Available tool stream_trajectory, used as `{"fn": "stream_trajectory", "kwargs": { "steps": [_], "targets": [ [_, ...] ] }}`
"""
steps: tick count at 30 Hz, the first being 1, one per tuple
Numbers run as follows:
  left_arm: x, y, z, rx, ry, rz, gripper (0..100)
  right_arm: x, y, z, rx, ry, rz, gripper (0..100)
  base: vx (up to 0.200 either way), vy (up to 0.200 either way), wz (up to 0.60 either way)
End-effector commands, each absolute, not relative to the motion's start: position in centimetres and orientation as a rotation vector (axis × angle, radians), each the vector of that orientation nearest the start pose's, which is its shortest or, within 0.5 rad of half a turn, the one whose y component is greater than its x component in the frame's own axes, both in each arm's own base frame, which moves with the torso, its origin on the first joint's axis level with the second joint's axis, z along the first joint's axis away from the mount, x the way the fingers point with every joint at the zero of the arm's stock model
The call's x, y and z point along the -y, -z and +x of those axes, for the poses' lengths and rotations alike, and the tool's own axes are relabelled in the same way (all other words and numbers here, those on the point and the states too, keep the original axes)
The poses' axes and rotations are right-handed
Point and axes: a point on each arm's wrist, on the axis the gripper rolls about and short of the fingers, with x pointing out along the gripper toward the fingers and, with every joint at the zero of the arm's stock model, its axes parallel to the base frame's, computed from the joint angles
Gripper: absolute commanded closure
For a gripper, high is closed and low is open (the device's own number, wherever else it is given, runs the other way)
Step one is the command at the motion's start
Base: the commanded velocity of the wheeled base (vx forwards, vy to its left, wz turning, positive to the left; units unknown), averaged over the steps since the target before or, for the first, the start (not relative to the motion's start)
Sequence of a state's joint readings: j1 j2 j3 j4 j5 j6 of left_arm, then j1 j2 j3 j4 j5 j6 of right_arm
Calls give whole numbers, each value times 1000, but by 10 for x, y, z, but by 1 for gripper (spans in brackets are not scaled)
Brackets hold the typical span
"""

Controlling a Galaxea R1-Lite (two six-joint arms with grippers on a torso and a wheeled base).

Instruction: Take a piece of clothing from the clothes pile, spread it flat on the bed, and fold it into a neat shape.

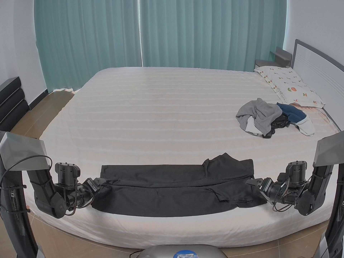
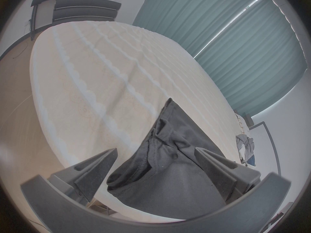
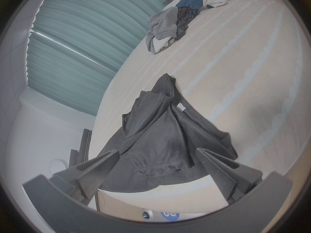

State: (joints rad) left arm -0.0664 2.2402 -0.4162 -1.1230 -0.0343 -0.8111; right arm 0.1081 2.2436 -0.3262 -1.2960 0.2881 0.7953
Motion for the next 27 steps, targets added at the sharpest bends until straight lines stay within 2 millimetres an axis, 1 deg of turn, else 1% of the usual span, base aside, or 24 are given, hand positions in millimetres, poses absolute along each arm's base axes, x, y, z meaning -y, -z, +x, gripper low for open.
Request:
{"fn": "stream_trajectory", "kwargs": {
  "steps": [1, 6, 7, 8, 10, 12, 14, 15, 22, 26, 27],
  "targets": [
    [28, 19, 296, -699, -169, -751, 0, -39, 17, 278, -756, -120, 811, 0, 0, 0, 0],
    [31, 17, 300, -680, -149, -747, 0, -39, 17, 279, -753, -121, 811, 0, 0, 0, 0],
    [33, 18, 305, -660, -132, -741, 0, -39, 16, 279, -752, -122, 811, 0, 0, 0, 0],
    [33, 19, 306, -662, -132, -737, 0, -39, 16, 279, -752, -122, 811, 0, 0, 0, 0],
    [34, 27, 311, -666, -127, -712, 0, -40, 16, 279, -751, -124, 811, 0, 0, 0, 0],
    [34, 35, 311, -687, -125, -670, 0, -39, 15, 279, -748, -124, 811, 0, 0, 0, 0],
    [33, 38, 311, -689, -127, -650, 0, -39, 16, 280, -746, -124, 811, 0, 0, 0, 0],
    [33, 39, 310, -684, -128, -650, 100, -39, 16, 280, -746, -123, 812, 0, 0, 0, 0],
    [28, 45, 312, -630, -191, -635, 100, -39, 16, 280, -748, -122, 812, 0, 0, 0, 0],
    [24, 56, 312, -614, -259, -616, 100, -38, 16, 280, -746, -120, 813, 0, 0, 0, 0],
    [24, 56, 312, -614, -259, -616, 100, -38, 16, 280, -746, -120, 813, 0, 0, 0, 0]
  ]
}}
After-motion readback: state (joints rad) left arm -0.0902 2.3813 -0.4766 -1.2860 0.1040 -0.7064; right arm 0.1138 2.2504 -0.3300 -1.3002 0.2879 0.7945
